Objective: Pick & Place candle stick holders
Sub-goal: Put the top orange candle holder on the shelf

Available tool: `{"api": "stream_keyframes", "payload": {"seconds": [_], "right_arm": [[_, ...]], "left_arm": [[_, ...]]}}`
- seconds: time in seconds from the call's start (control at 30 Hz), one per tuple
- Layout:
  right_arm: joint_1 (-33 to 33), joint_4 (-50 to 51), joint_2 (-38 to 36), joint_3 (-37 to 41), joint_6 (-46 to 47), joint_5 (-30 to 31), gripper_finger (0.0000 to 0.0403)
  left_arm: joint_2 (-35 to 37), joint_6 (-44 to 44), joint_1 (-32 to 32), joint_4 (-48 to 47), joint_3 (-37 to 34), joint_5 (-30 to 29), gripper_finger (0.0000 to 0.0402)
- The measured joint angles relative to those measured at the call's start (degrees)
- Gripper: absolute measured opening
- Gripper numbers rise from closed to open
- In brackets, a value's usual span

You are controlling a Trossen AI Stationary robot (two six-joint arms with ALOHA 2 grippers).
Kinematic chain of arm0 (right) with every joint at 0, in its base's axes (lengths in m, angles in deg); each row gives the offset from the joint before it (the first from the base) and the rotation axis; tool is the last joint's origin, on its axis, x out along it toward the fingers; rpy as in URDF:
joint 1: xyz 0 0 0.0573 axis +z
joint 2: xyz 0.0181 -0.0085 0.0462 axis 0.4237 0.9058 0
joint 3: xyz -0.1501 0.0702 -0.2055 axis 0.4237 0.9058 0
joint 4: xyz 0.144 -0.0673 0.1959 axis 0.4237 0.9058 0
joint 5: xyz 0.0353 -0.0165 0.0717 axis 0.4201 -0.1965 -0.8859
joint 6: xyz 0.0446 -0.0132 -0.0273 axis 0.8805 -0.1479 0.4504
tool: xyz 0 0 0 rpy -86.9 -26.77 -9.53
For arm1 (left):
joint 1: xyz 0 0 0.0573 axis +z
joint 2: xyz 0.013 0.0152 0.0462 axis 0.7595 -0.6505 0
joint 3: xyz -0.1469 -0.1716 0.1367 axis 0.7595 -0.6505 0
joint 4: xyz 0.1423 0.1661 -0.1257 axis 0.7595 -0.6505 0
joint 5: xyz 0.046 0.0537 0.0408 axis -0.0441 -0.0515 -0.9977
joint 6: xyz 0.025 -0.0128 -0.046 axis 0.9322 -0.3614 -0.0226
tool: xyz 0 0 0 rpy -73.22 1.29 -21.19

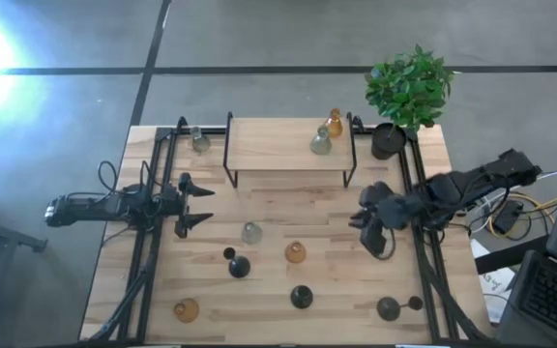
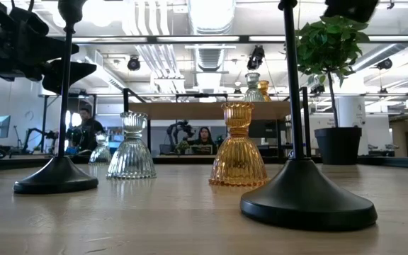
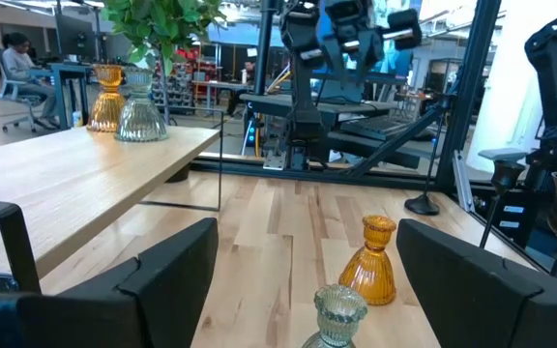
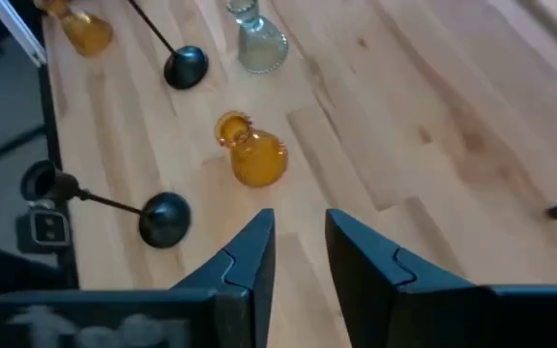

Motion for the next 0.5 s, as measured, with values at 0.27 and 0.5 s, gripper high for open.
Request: {"api": "stream_keyframes", "payload": {"seconds": [0.27,0.5], "right_arm": [[6.33,-9.56,0.11,9.60,-0.55,4.54,0.0056],[6.20,-15.42,3.91,14.02,-5.93,2.49,0.0044]], "left_arm": [[-0.01,0.00,0.00,0.00,0.00,0.02,0.0323],[-0.01,0.00,0.00,0.02,0.01,0.02,0.0323]]}}
